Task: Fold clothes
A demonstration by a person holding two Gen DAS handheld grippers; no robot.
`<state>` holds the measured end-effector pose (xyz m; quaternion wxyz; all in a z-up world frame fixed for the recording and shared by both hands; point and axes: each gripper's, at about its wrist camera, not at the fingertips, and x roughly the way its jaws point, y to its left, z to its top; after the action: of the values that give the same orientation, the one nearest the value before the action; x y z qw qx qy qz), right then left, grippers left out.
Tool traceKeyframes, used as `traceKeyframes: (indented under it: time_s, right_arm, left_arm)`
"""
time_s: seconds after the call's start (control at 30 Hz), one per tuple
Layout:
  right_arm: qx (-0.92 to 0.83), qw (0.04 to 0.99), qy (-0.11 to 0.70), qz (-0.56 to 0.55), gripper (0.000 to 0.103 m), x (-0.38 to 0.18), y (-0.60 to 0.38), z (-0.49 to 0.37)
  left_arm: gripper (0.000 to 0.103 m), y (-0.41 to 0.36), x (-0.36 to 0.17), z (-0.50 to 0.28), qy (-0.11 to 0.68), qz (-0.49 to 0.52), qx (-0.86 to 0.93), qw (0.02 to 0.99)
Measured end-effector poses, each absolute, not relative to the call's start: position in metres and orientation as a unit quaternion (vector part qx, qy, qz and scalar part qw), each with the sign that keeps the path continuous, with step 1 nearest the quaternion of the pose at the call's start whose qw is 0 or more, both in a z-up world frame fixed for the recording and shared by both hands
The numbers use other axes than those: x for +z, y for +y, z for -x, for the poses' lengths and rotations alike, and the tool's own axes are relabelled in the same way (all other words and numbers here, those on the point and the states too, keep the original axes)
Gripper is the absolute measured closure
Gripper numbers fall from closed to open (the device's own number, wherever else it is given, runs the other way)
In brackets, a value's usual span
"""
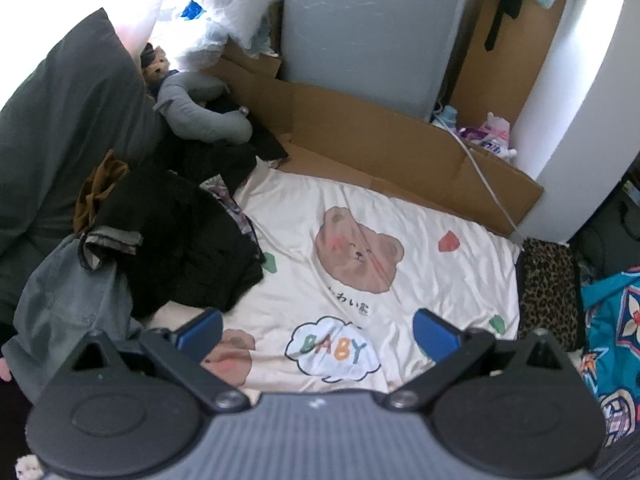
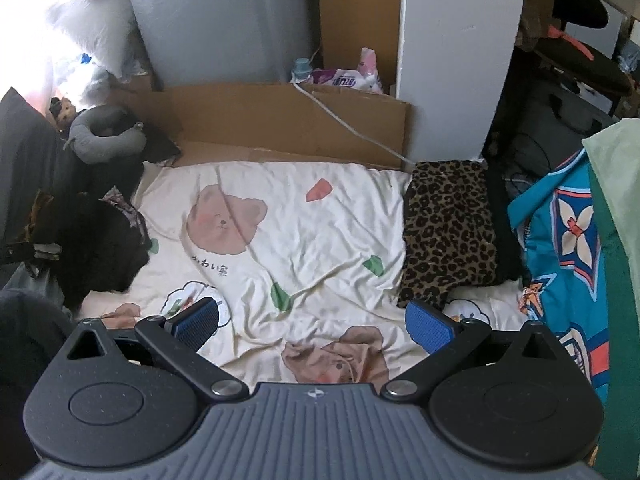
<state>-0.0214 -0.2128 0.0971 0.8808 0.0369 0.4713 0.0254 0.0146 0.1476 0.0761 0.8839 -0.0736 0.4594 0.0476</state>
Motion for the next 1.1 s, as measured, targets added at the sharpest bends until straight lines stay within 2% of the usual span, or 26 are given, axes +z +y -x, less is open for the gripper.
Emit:
traceKeyframes:
  time_s: [0.43, 0.63, 1.1]
  right_arm:
    - [0.025, 0.878, 0.475, -0.056, 0.001, 0.097, -0.216, 0.023]
    - [0.023, 0.878, 0.472, -0.071, 0.001, 0.096, -0.222, 0.024]
    - [0.021, 0.878, 0.475, -0.057, 0.001, 0.094, -0.218, 0.020]
  left_arm:
    - [0.005, 0.140, 0.074, -0.019, 0.476, 0.050, 0.043, 0.877]
    - [0.014, 0.140, 0.070, -0.021, 0.483, 0.051, 0.039, 0.873]
    - [0.014, 0.127, 0.070, -0.023, 0.483, 0.030, 0.043, 0.874]
